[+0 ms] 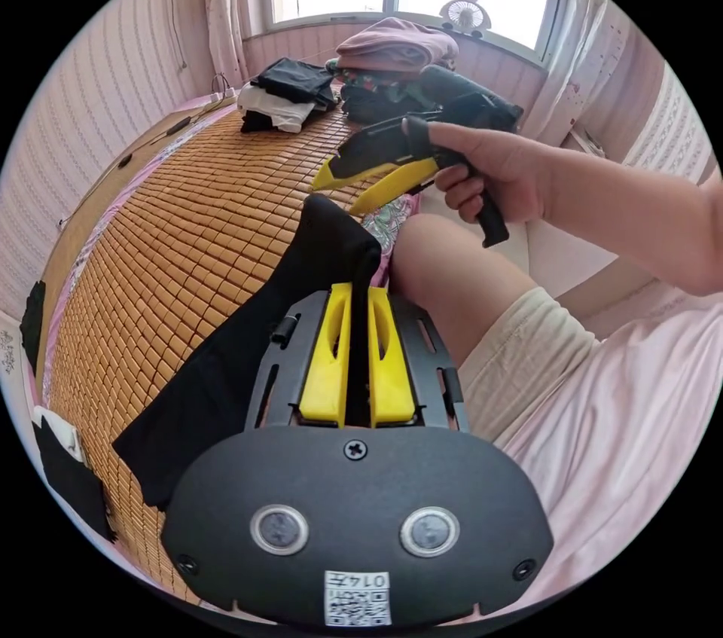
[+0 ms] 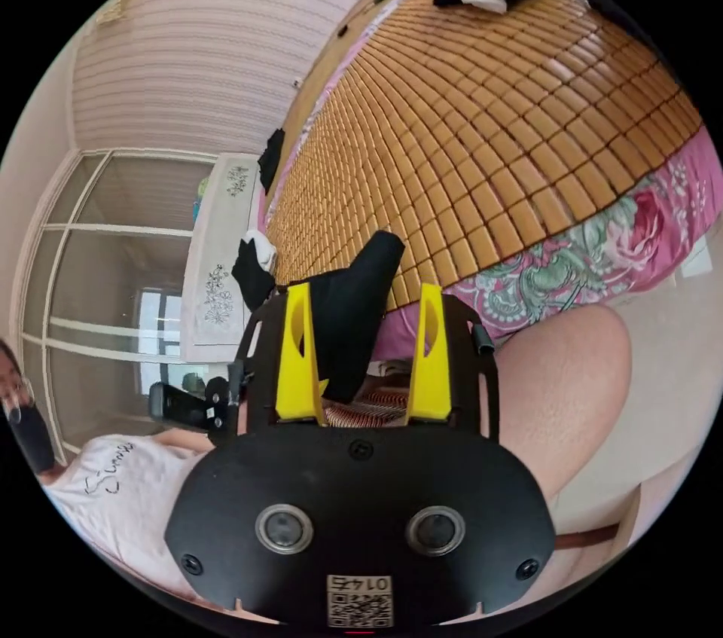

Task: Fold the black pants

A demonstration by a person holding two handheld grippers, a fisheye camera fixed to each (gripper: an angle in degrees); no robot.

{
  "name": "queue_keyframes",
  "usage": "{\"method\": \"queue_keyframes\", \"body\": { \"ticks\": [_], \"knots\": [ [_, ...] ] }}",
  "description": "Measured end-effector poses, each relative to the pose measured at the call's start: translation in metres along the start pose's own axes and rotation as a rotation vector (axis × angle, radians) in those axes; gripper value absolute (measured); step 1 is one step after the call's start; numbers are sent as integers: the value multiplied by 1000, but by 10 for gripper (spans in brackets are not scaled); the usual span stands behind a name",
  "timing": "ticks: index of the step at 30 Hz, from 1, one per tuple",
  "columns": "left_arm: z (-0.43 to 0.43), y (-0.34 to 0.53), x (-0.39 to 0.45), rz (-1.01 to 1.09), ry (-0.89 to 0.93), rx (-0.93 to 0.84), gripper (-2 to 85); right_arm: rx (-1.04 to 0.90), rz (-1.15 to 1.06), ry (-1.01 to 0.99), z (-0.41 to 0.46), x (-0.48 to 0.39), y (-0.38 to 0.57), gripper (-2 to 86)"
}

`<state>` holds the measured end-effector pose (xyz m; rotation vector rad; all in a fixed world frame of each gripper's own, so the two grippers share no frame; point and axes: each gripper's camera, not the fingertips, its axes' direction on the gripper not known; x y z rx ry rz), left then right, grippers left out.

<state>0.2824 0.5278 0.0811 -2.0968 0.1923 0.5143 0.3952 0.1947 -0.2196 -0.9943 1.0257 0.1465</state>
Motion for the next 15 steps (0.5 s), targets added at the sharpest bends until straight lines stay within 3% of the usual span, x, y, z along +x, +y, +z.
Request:
{"method": "queue_keyframes", "body": {
  "ticks": [9, 15],
  "knots": [
    [-14, -7, -34, -17, 74, 70, 38, 87, 12, -217, -36, 29, -8, 34],
    [-29, -36, -77, -175, 331, 241, 40, 235, -107, -319, -86, 2, -12, 27]
  ]
}}
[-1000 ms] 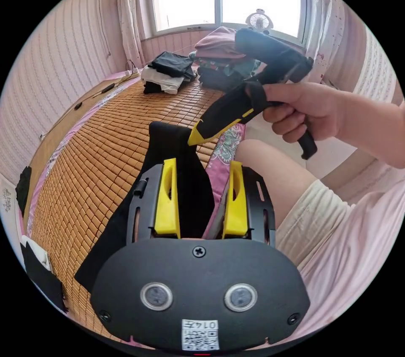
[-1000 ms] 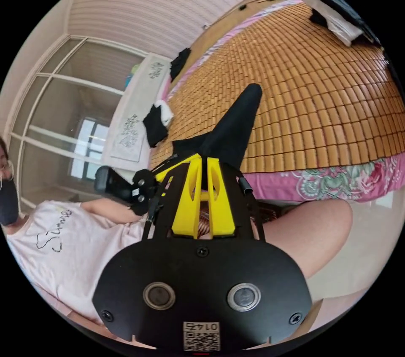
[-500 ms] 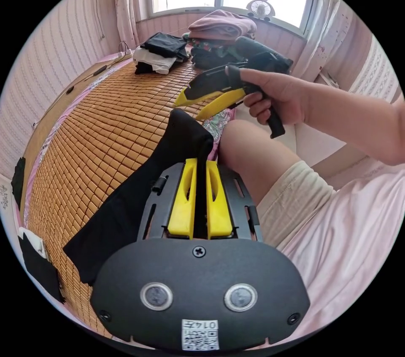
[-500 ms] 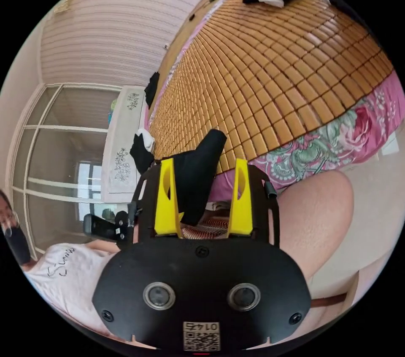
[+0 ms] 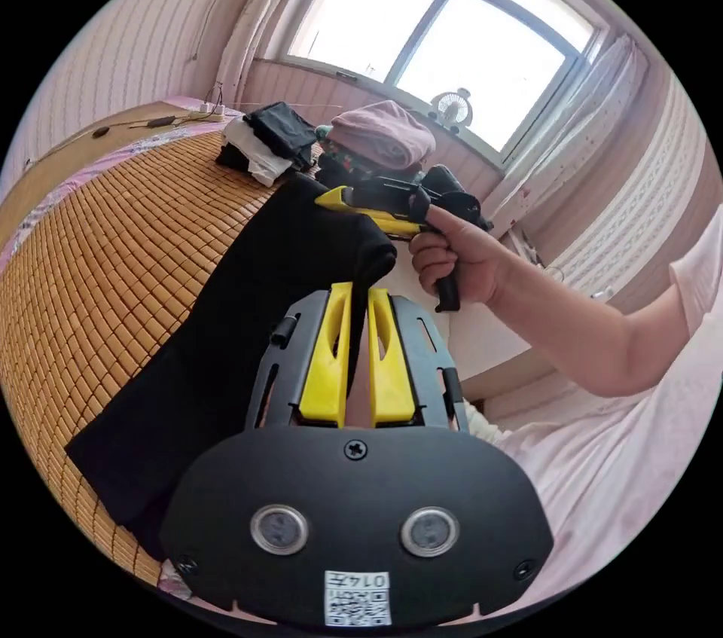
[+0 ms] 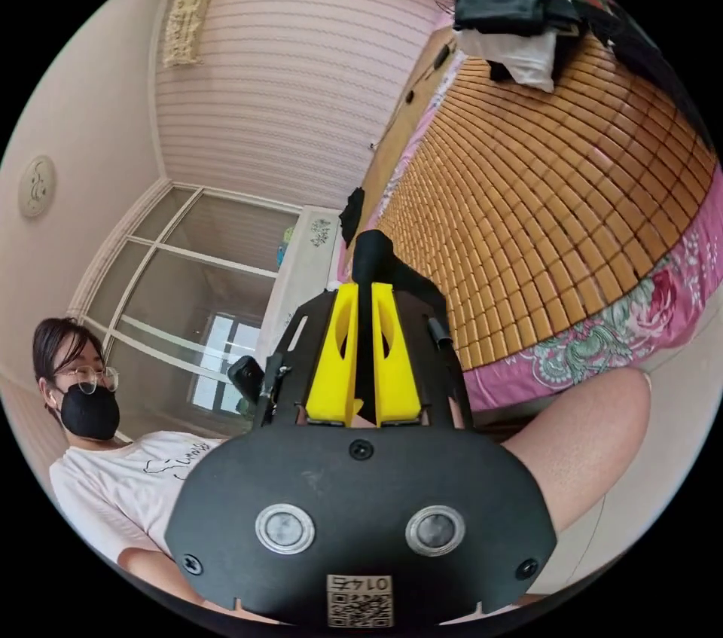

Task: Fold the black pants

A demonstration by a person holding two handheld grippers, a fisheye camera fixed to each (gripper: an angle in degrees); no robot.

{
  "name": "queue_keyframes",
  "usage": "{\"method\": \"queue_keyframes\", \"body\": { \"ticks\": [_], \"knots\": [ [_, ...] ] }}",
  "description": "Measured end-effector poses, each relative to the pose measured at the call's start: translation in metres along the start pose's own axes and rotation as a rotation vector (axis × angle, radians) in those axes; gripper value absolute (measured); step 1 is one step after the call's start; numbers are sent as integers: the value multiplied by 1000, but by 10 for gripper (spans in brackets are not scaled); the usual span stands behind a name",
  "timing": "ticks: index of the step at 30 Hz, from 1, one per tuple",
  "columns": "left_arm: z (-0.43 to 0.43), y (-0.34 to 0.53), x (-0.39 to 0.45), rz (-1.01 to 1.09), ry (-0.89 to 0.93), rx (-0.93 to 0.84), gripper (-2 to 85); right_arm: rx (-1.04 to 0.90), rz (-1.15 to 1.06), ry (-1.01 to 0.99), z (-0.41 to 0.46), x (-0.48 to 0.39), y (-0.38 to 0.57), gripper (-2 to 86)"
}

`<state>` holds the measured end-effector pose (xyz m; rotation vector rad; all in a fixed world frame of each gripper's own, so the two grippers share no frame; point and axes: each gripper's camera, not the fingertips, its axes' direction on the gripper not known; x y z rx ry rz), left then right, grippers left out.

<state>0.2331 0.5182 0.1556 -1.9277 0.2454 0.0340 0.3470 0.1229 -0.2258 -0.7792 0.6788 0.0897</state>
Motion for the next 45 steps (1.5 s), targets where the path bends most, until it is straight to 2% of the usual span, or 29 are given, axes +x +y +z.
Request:
{"method": "queue_keyframes", "body": {
  "ticks": [3, 8, 11, 13, 15, 19, 24, 27, 30, 33, 35, 39, 42, 45],
  "knots": [
    [-17, 4, -17, -59, 40, 69, 40, -103, -80, -42, 41, -27, -7, 30],
    [-73, 50, -43, -80, -109, 138, 52, -394, -211, -66, 190, -63, 5, 42],
    [-105, 87, -72, -241, -266, 66, 65, -498, -253, -15, 241, -72, 10, 21],
    [-122, 124, -99, -410, -355, 2, 57, -509, -292, -27, 244, -80, 13, 11],
    [-132, 148, -113, -515, -361, -13, 55, -540, -335, 39, 238, -85, 18, 5],
    [-143, 167, -131, -615, -380, 25, 61, -650, -395, 332, 214, -78, 45, 0],
    [-129, 143, -150, -600, -401, 58, 88, -836, -451, 587, 228, -64, 92, -1],
    [-106, 126, -175, -598, -427, 17, 97, -809, -501, 712, 245, -62, 103, -2],
    [-73, 113, -202, -571, -461, -148, 96, -799, -481, 750, 253, -75, 98, -1],
    [-72, 99, -205, -465, -478, -168, 99, -632, -531, 672, 228, -107, 84, 5],
    [-79, 93, -208, -467, -470, -168, 95, -499, -506, 762, 204, -114, 66, 41],
    [-99, 88, -222, -487, -448, -47, 128, -461, -450, 785, 190, -102, 45, 119],
    [-91, 80, -240, -494, -407, -63, 159, -431, -374, 763, 185, -91, 34, 142],
    [-74, 69, -253, -485, -363, -113, 181, -484, -278, 714, 192, -78, 31, 140]
  ]
}}
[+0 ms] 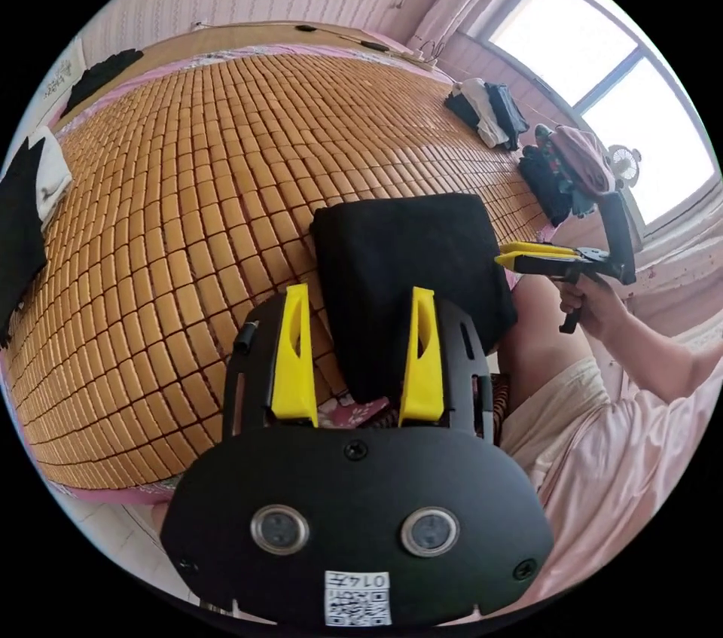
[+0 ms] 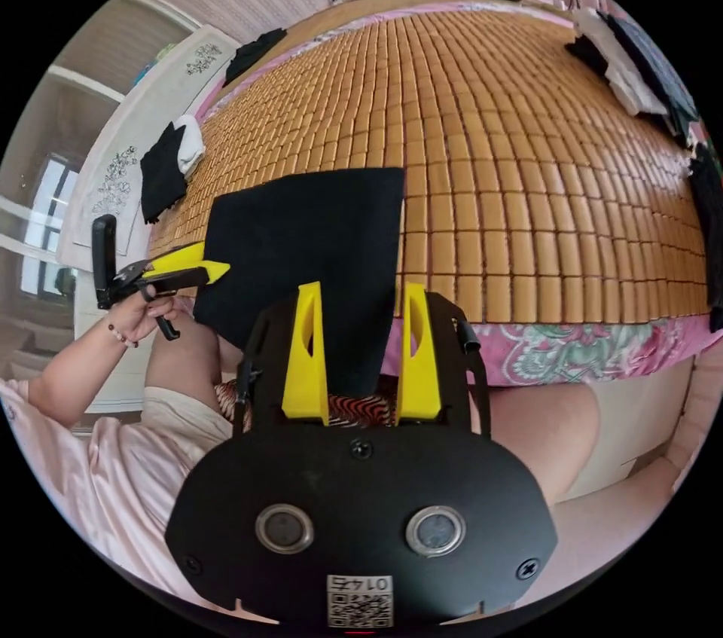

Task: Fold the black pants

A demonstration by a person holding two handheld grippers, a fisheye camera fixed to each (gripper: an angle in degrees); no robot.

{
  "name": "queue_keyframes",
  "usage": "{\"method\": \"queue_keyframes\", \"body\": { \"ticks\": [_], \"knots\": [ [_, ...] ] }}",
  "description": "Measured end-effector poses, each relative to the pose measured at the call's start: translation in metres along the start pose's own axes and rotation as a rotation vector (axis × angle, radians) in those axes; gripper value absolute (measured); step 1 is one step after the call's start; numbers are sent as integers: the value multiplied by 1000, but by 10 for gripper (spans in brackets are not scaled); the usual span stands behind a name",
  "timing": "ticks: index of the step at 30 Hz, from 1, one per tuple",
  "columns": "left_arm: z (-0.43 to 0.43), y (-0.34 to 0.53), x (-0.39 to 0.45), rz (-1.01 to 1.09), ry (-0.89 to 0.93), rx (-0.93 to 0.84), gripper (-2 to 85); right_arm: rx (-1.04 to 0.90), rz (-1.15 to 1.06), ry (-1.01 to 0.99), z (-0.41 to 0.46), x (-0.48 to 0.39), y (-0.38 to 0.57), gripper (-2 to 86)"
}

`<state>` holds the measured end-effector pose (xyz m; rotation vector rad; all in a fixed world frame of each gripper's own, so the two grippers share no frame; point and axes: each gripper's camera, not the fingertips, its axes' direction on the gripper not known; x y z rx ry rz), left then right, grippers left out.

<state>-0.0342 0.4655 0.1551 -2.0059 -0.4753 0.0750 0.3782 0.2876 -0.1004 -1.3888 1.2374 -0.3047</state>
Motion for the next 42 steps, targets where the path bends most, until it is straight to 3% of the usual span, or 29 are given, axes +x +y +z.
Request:
{"method": "queue_keyframes", "body": {
  "ticks": [2, 7, 12, 18, 23, 27, 36, 40, 42],
  "knots": [
    [17, -9, -2, -23, 34, -92, 181, 28, 10, -42, -4, 1, 1, 134],
    [26, -17, -11, -40, 150, -82, 156, 92, 62, -84, -18, 2, 5, 129],
    [27, -26, -9, -20, 155, -87, 128, 59, 36, -111, -33, -3, -5, 83],
    [12, -25, 6, 61, 74, -19, 74, 56, -249, -24, -86, -67, -27, 38],
    [7, -19, 13, -27, 45, 52, 62, 148, -622, 8, -151, -140, -62, 30],
    [6, -38, 38, -99, 19, 140, 60, 168, -793, 81, -190, -152, -95, 27],
    [27, -189, 144, -39, 159, 365, 58, 211, -771, 307, -355, -31, -203, 31],
    [54, -293, 224, 31, 268, 428, 61, 210, -749, 529, -433, 49, -250, 42],
    [70, -342, 264, 73, 288, 436, 66, 187, -610, 650, -450, 99, -281, 51]
  ]
}}
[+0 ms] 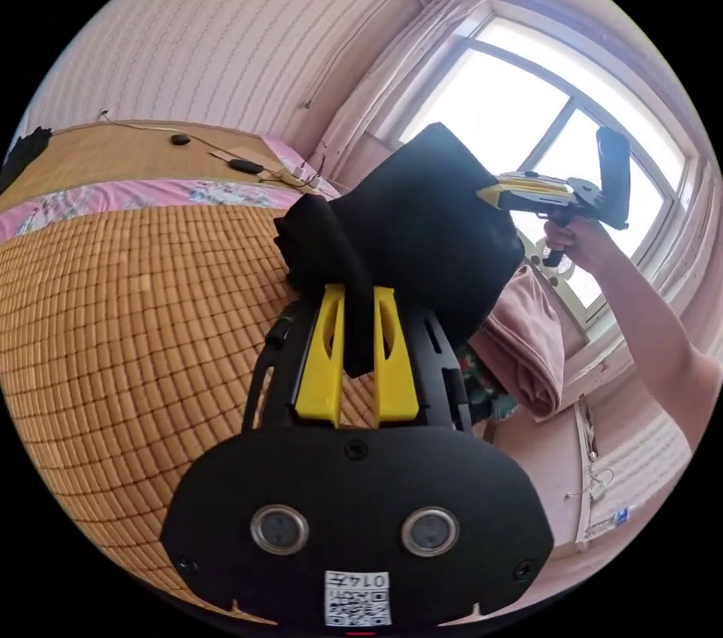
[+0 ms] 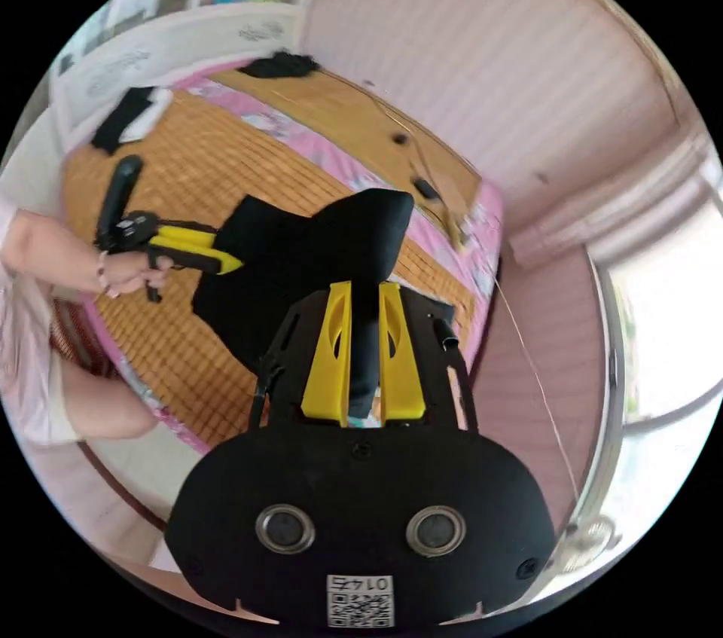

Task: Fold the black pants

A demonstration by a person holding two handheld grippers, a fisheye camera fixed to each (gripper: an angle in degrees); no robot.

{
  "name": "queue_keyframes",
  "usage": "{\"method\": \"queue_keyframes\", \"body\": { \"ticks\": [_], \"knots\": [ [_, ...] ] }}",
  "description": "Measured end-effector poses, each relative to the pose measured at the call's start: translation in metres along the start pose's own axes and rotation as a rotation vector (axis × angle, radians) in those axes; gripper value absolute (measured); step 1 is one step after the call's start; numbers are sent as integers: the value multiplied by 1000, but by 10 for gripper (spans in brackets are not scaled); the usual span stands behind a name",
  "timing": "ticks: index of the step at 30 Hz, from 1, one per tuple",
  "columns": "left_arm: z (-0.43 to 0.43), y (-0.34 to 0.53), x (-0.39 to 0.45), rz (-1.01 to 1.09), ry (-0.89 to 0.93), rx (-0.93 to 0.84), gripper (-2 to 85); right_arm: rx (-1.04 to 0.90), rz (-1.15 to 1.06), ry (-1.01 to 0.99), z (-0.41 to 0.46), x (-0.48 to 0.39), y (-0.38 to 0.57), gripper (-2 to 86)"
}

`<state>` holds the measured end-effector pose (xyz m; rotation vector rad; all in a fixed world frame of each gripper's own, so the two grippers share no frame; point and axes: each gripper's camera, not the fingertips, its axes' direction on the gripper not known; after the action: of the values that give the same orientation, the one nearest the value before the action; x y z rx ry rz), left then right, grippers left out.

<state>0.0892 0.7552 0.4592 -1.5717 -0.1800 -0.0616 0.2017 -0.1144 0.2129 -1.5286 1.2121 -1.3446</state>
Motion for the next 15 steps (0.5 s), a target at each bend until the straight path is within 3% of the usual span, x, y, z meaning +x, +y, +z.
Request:
{"method": "queue_keyframes", "body": {
  "ticks": [2, 3, 4, 5, 7, 10, 15],
  "knots": [
    [48, -31, 24, 32, 7, -10, 73, -259, 346, 102, 53, 57, 15, 34],
    [81, -45, 35, 39, -22, -54, 65, -298, 445, 75, 65, 64, 20, 25],
    [116, -56, 43, 37, -76, -125, 50, -309, 549, -87, 88, 63, 24, 14],
    [133, -60, 46, 49, -111, -173, 39, -290, 562, -221, 109, 51, 21, 7],
    [184, -70, 54, 108, -278, -363, 2, -353, 592, -188, 139, 31, 12, 2],
    [199, -69, 51, 132, -302, -413, -6, -436, 569, -135, 171, 7, -5, -1],
    [158, -49, 36, 220, -251, -344, -1, -335, 693, -137, 168, -8, -14, -4]
  ]
}}
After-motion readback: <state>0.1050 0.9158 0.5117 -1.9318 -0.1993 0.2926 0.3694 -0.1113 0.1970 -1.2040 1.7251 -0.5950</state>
